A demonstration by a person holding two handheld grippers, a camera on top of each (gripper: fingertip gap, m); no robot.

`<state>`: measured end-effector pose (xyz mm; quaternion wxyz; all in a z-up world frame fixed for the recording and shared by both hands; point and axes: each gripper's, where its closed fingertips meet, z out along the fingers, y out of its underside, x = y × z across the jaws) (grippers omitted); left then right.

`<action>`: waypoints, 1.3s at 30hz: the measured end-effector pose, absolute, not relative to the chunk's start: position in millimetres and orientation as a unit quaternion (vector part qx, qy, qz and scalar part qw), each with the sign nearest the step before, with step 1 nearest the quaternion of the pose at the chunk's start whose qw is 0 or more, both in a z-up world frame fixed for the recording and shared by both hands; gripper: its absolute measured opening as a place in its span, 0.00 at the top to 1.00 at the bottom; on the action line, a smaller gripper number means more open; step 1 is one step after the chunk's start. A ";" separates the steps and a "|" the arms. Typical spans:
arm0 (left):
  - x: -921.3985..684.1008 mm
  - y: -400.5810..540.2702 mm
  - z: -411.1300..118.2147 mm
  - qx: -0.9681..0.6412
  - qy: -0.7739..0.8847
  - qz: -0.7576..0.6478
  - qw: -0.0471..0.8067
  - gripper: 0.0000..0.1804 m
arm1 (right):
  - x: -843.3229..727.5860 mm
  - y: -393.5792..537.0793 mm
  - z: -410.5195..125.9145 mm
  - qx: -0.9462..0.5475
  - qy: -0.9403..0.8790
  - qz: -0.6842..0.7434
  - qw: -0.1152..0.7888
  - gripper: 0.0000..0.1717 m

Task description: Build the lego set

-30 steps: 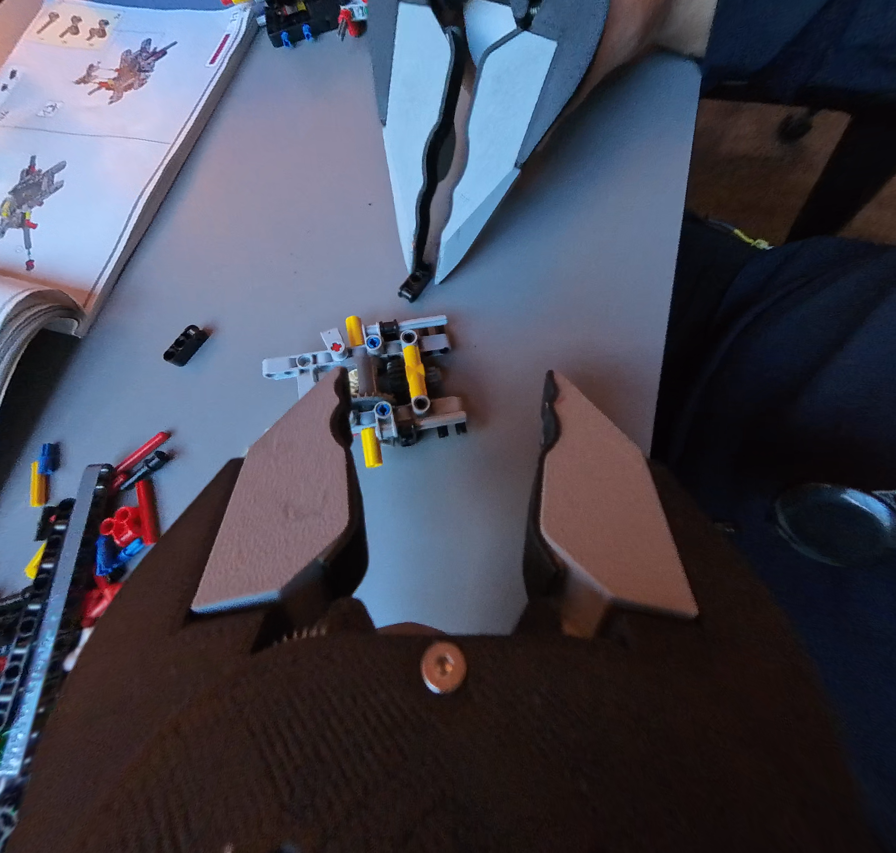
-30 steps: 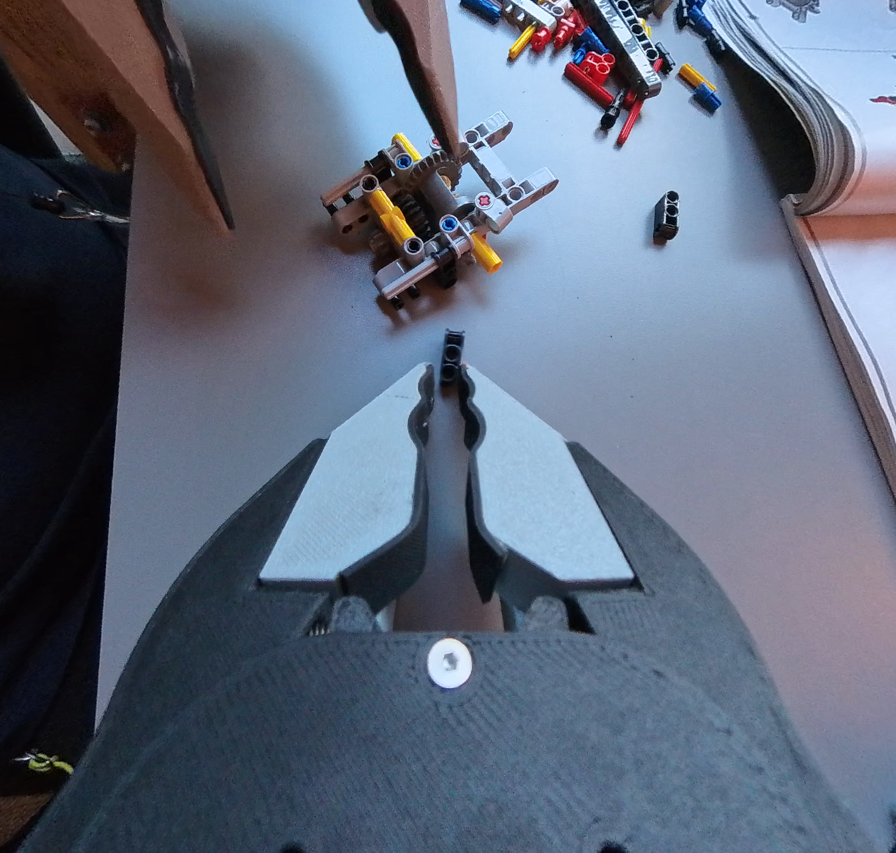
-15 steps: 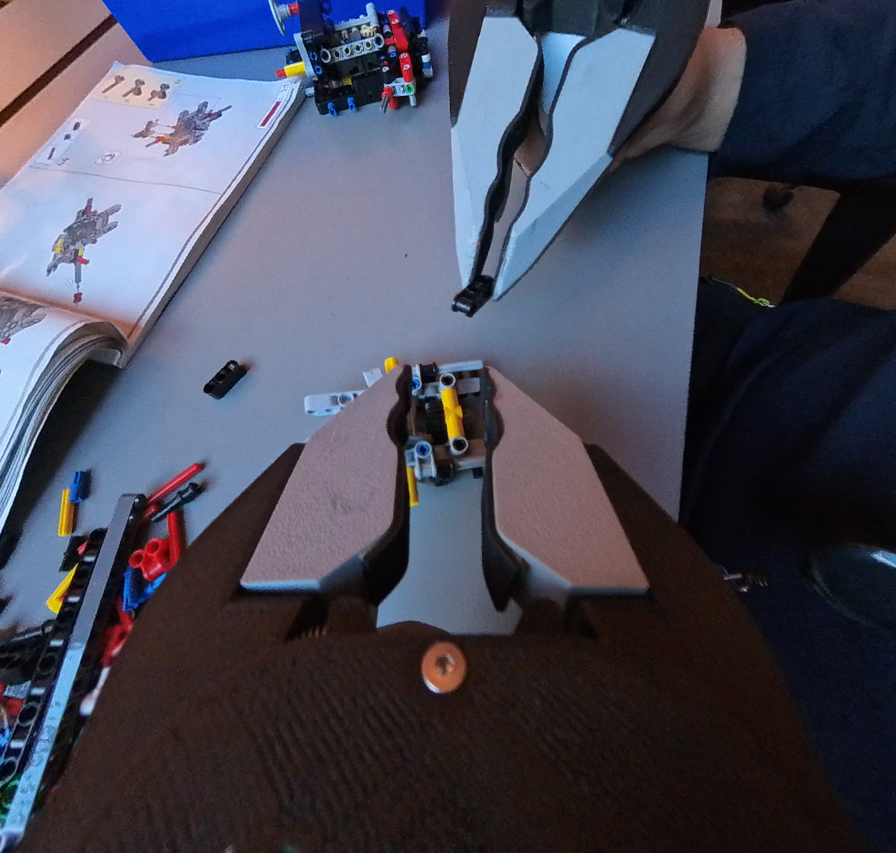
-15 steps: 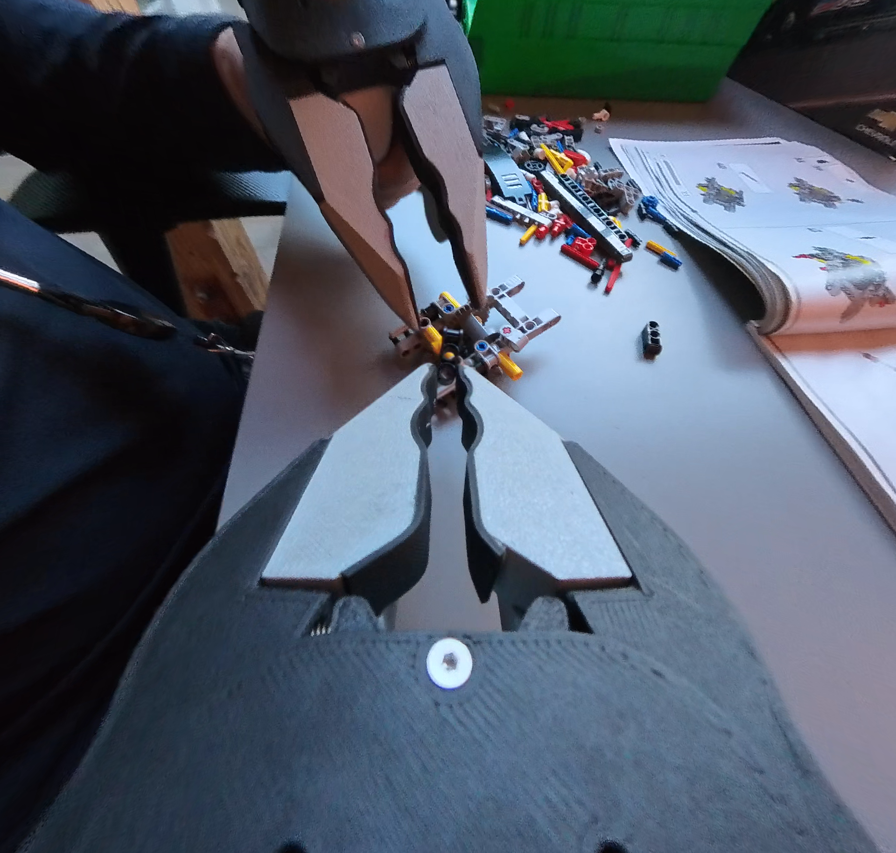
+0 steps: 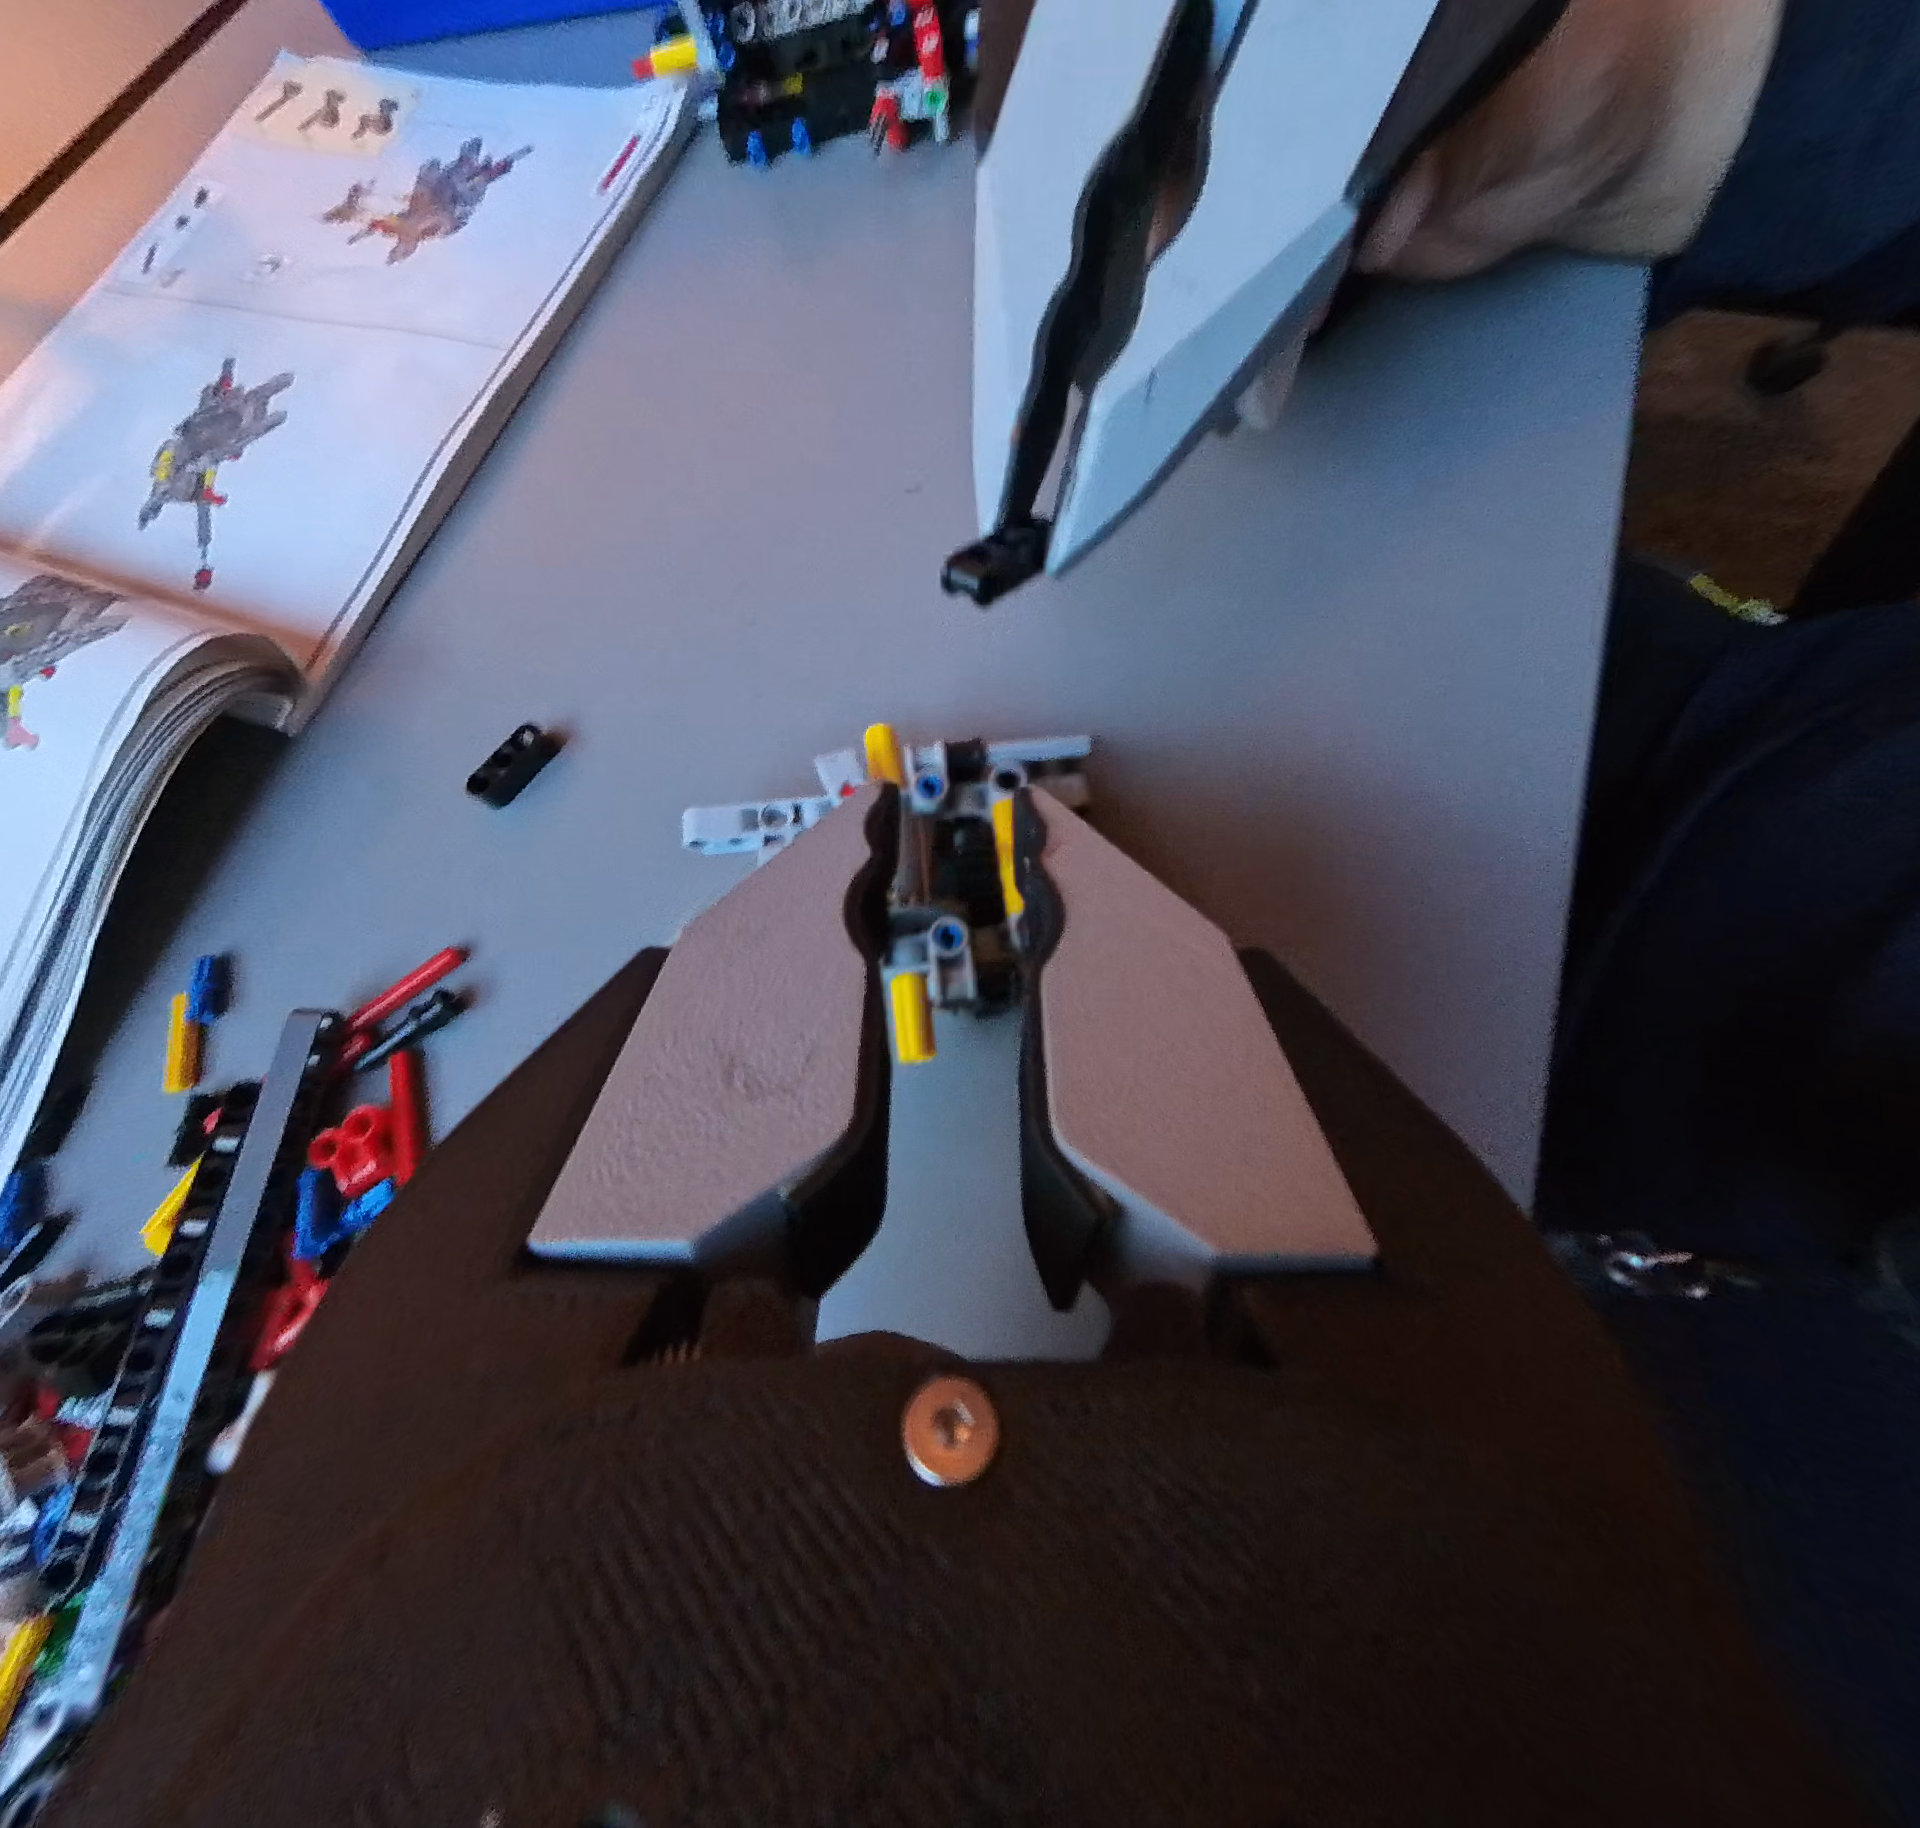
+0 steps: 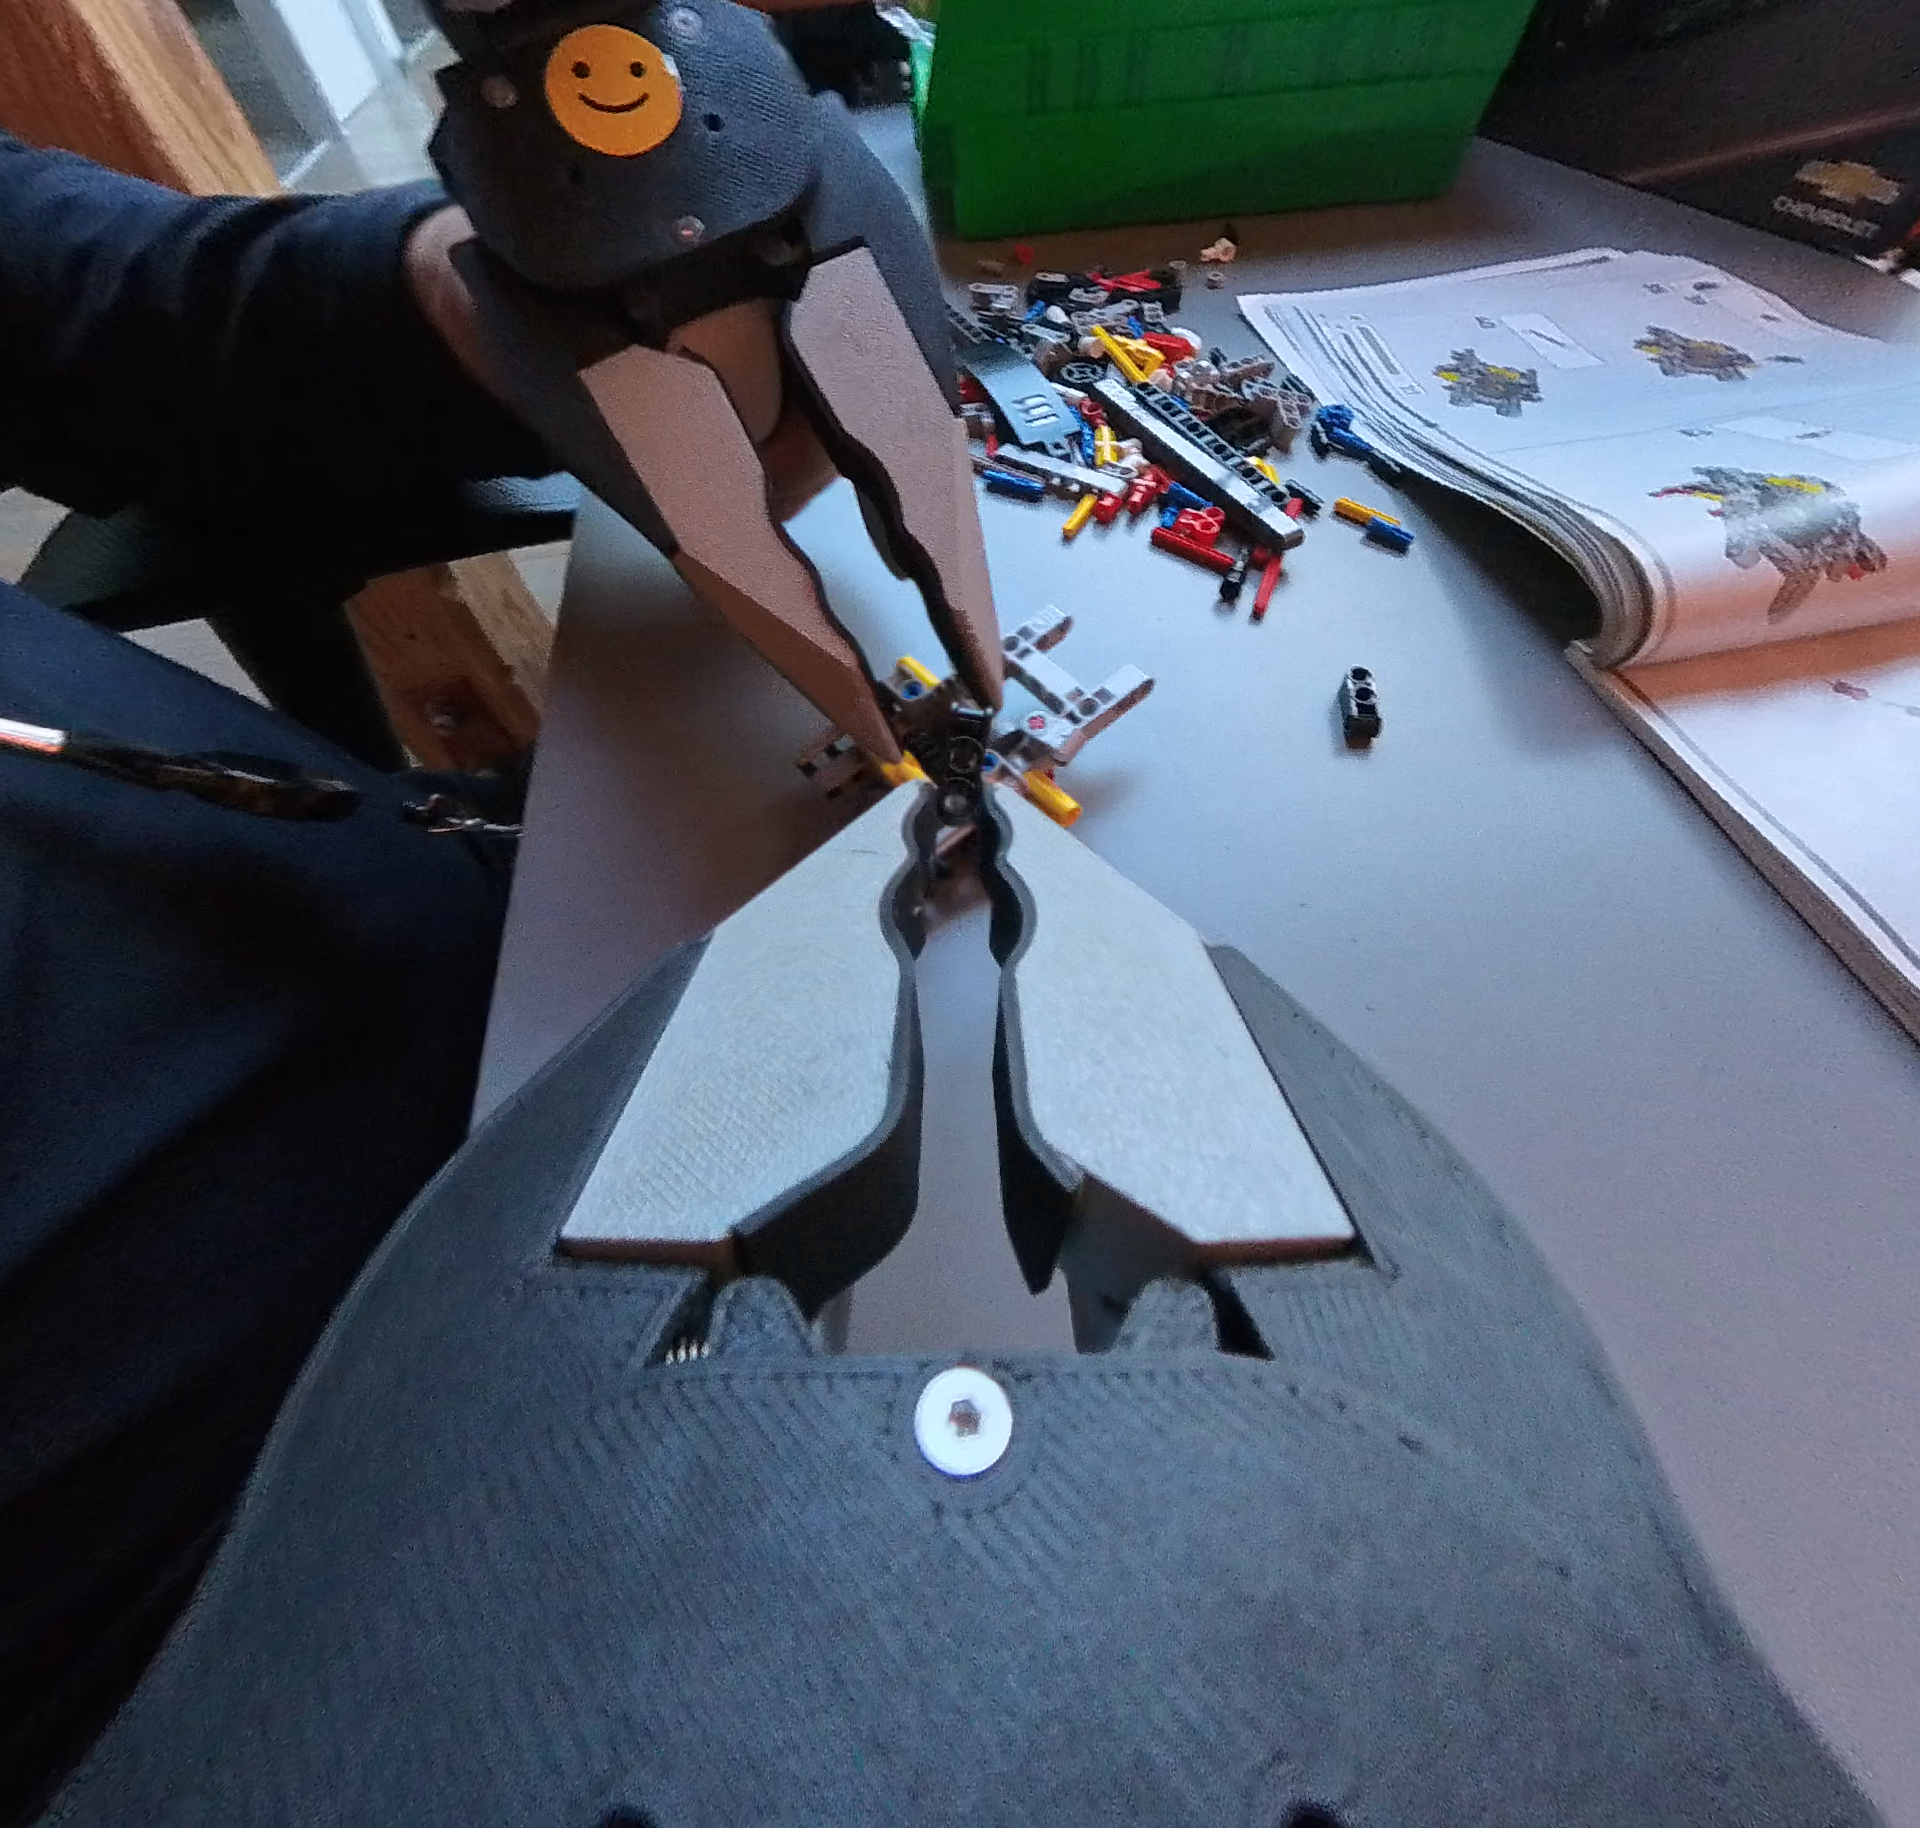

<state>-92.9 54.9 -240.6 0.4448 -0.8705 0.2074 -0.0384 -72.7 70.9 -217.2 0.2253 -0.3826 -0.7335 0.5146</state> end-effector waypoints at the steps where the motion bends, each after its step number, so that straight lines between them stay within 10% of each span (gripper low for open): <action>1: -97.5 52.4 -244.6 -0.877 0.207 -0.028 0.432 0.89 | -74.8 73.9 -218.7 -0.393 -0.731 0.510 0.226 0.97; 18: -103.5 31.4 -256.1 -0.867 0.285 -0.033 0.407 0.75 | -79.2 77.9 -244.5 -0.410 -0.773 0.425 0.232 0.97; 39: -160.5 47.5 -184.8 -0.748 0.181 -0.035 0.638 0.78 | -100.4 100.5 -235.9 -0.398 -0.763 0.454 0.233 0.97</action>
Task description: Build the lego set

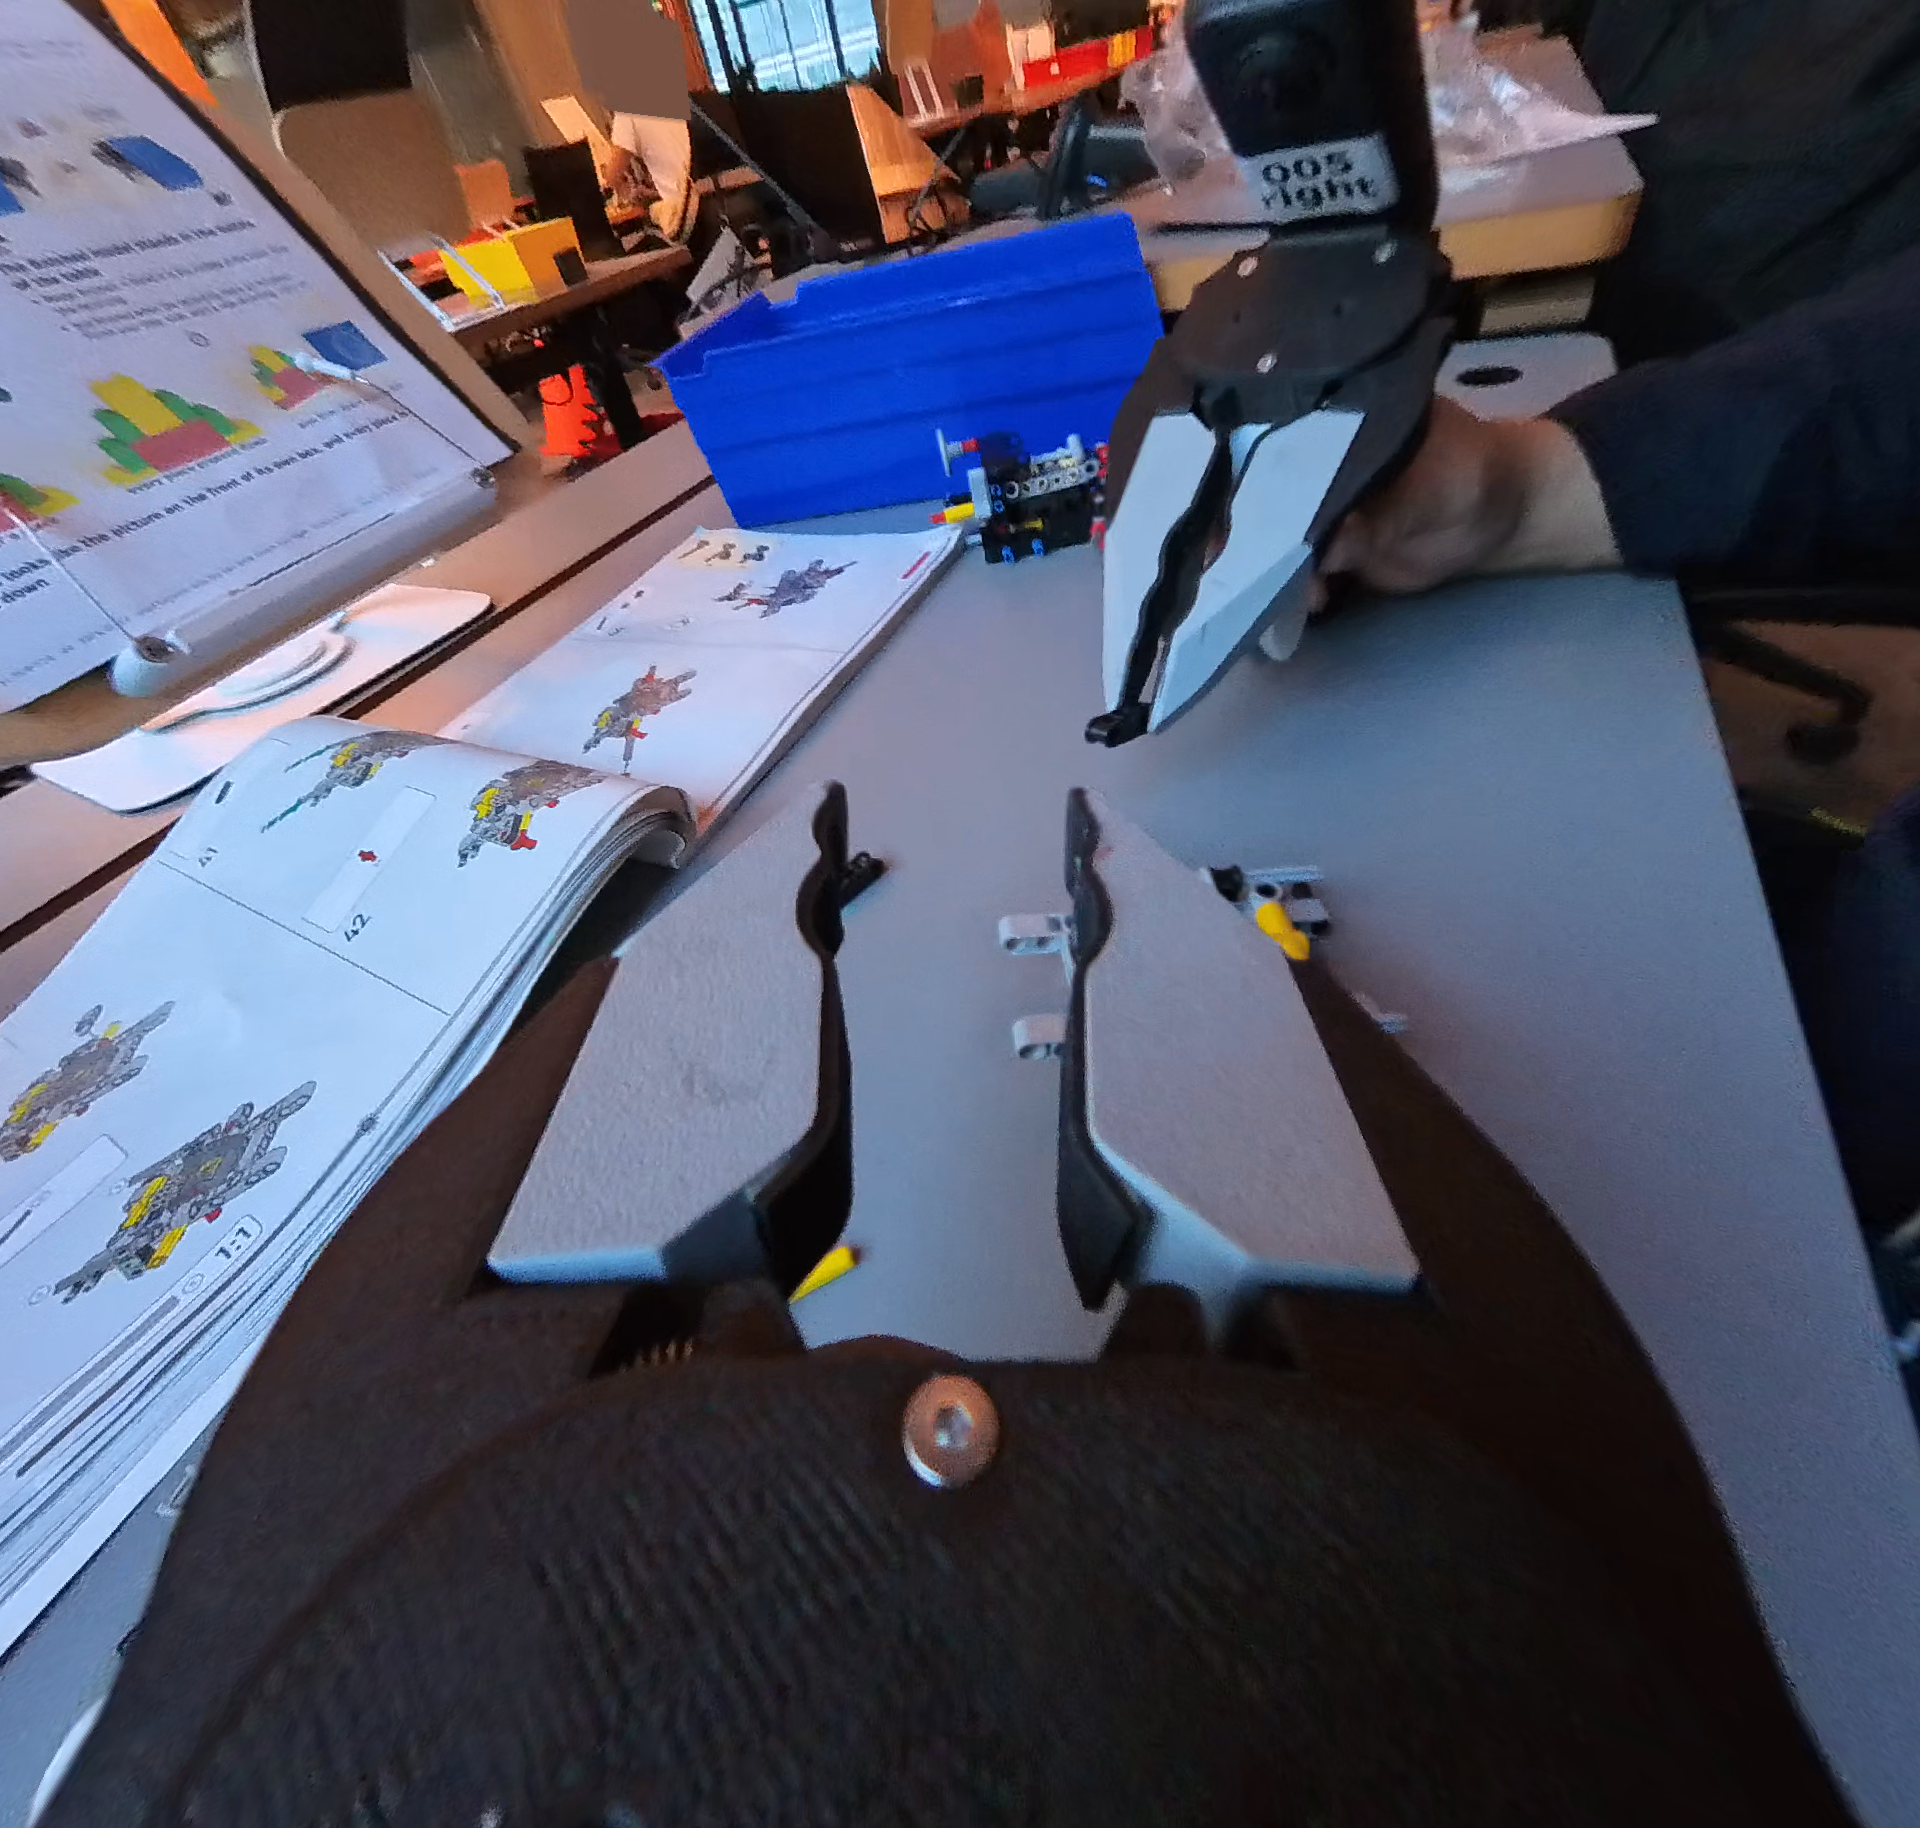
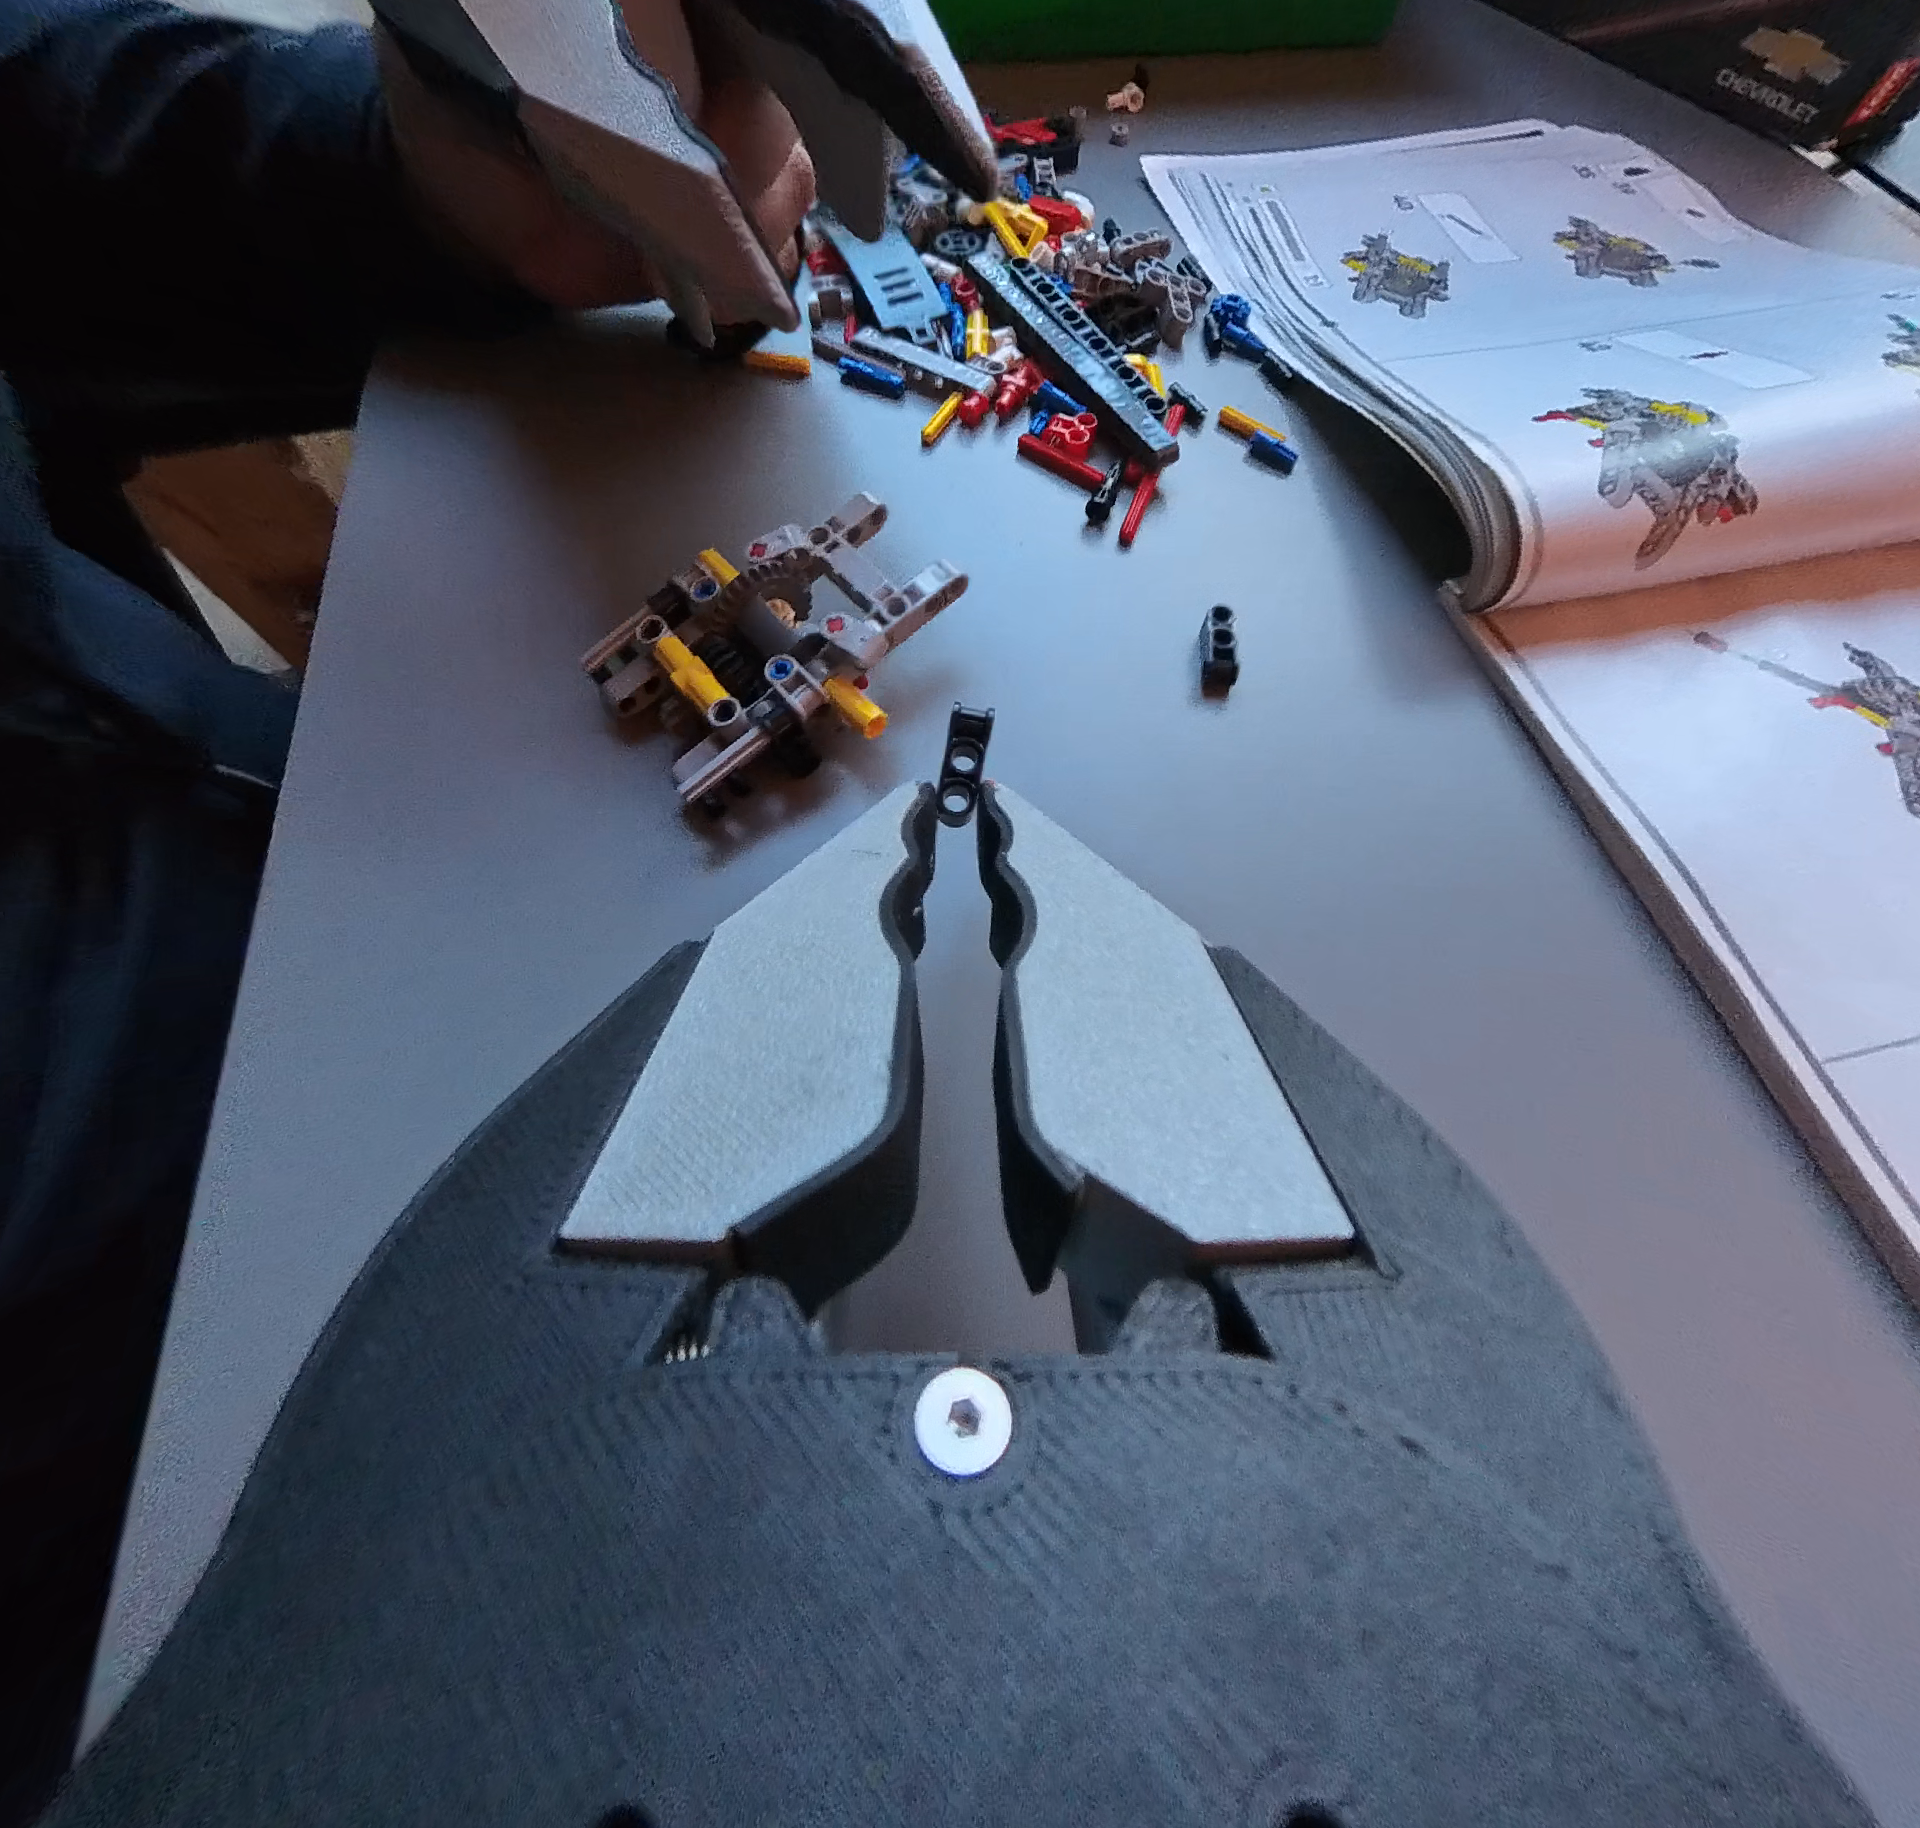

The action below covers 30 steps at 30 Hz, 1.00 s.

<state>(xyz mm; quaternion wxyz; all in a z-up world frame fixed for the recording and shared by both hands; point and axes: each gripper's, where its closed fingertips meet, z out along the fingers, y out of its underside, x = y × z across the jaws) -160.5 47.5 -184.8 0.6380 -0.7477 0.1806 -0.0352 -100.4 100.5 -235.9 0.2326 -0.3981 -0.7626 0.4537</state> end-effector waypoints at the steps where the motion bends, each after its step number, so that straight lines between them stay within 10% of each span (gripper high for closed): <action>1: -162.5 47.3 -183.6 -0.747 0.175 -0.038 0.641 0.78 | -103.9 100.8 -235.0 -0.398 -0.761 0.458 0.229 0.97; 30: -166.4 44.7 -177.1 -0.734 0.160 -0.073 0.656 0.80 | -137.8 99.5 -214.8 -0.377 -0.727 0.547 0.170 0.97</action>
